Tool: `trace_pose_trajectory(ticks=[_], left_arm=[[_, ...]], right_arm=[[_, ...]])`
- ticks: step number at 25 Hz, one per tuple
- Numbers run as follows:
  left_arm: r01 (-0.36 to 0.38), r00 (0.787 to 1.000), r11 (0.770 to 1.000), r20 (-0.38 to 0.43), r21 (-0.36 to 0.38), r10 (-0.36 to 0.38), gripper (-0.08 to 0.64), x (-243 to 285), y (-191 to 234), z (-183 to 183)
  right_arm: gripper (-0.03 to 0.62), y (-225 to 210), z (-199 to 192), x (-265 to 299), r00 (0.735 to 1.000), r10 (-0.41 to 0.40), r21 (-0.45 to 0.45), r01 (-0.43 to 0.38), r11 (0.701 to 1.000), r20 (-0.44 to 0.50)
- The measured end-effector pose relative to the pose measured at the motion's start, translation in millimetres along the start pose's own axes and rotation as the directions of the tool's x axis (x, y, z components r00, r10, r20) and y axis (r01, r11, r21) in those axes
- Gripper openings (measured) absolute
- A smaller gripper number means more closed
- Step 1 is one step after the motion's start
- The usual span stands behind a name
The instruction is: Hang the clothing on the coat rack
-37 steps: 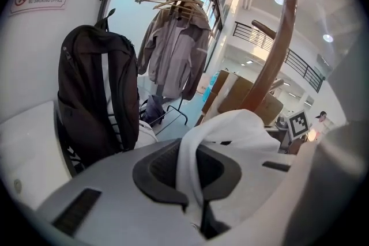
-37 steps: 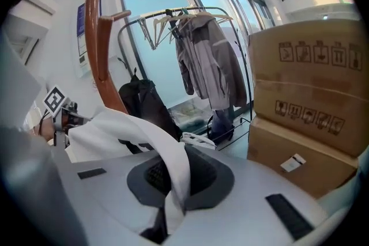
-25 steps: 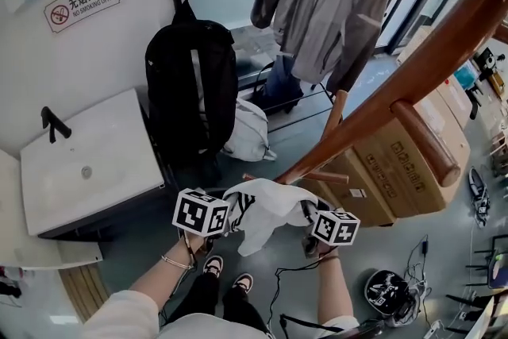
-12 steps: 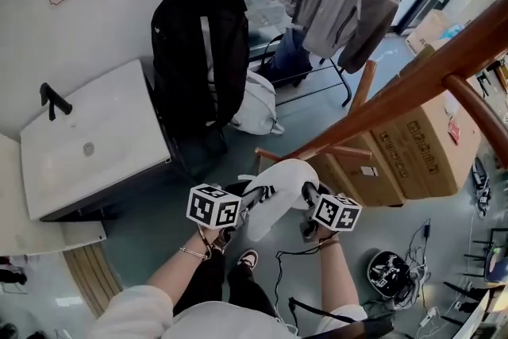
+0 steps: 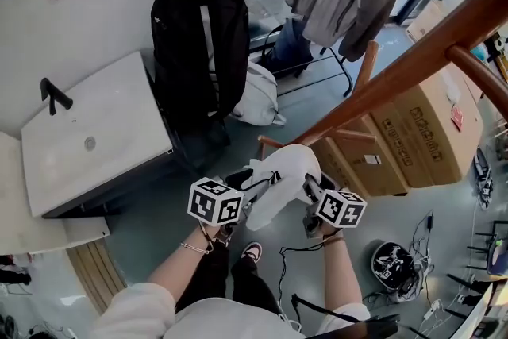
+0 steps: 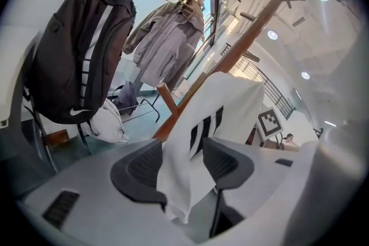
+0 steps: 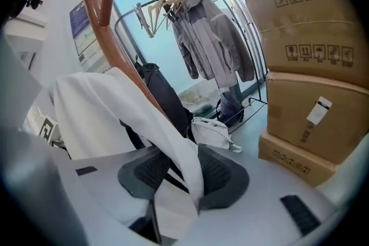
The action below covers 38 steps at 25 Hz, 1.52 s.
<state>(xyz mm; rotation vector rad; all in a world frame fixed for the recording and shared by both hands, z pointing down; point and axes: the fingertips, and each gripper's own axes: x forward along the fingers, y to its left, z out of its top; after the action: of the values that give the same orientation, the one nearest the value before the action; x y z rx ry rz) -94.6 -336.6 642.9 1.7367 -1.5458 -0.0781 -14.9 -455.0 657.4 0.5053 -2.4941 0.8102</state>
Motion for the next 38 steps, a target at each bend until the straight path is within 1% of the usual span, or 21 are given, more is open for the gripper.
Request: trace_pose_trajectory(ticks=[5, 9, 16, 21, 23, 26, 27, 31, 33, 36, 38], left_arm=[[-0.025, 1.000, 1.000, 0.011, -0.003, 0.025, 0.222, -6, 0, -2], [-0.052, 0.998, 0.999, 0.029, -0.002, 0.052, 0.221, -11, 0, 0], [-0.092, 0.994, 0.996, 0.067, 0.012, 0.091, 0.221, -24, -8, 11], [-0.137, 0.985, 0.991, 0.112, 0.009, 0.135, 0.221, -38, -14, 21], [-0.160, 0.978, 0.987, 0.137, 0.003, 0.158, 0.219, -46, -15, 28], [-0.197, 0.964, 0.980, 0.181, -0.002, 0.194, 0.209, -60, -21, 40], [-0.211, 0.958, 0.978, 0.198, 0.001, 0.207, 0.201, -65, -24, 45], [-0.276, 0.928, 0.960, 0.270, 0.032, 0.258, 0.160, -84, -35, 69], [-0.303, 0.913, 0.952, 0.301, 0.045, 0.276, 0.138, -90, -41, 78], [-0.328, 0.897, 0.942, 0.336, 0.067, 0.289, 0.105, -95, -57, 88], [-0.358, 0.886, 0.930, 0.346, 0.090, 0.307, 0.071, -96, -66, 94]], right_arm=[[0.203, 5, -1, -8, 1.000, 0.003, -0.030, -0.003, 1.000, -0.002], [0.225, 5, 2, -17, 1.000, 0.005, -0.038, -0.005, 0.999, 0.018], [0.229, 16, 12, -35, 0.998, 0.019, -0.073, -0.015, 0.997, 0.054], [0.229, 23, 20, -53, 0.995, 0.022, -0.059, -0.017, 0.998, 0.093], [0.226, 25, 23, -60, 0.994, 0.010, -0.049, -0.005, 0.999, 0.106], [0.187, 25, 27, -76, 0.991, -0.027, -0.019, 0.030, 0.999, 0.134], [0.168, 26, 30, -81, 0.989, -0.037, -0.006, 0.038, 0.999, 0.145], [0.132, 33, 42, -98, 0.980, -0.065, 0.022, 0.061, 0.998, 0.190], [0.105, 38, 50, -108, 0.974, -0.080, 0.015, 0.079, 0.997, 0.212], [0.068, 43, 62, -123, 0.964, -0.098, -0.009, 0.104, 0.995, 0.249], [0.050, 48, 72, -130, 0.955, -0.102, -0.021, 0.113, 0.993, 0.279]])
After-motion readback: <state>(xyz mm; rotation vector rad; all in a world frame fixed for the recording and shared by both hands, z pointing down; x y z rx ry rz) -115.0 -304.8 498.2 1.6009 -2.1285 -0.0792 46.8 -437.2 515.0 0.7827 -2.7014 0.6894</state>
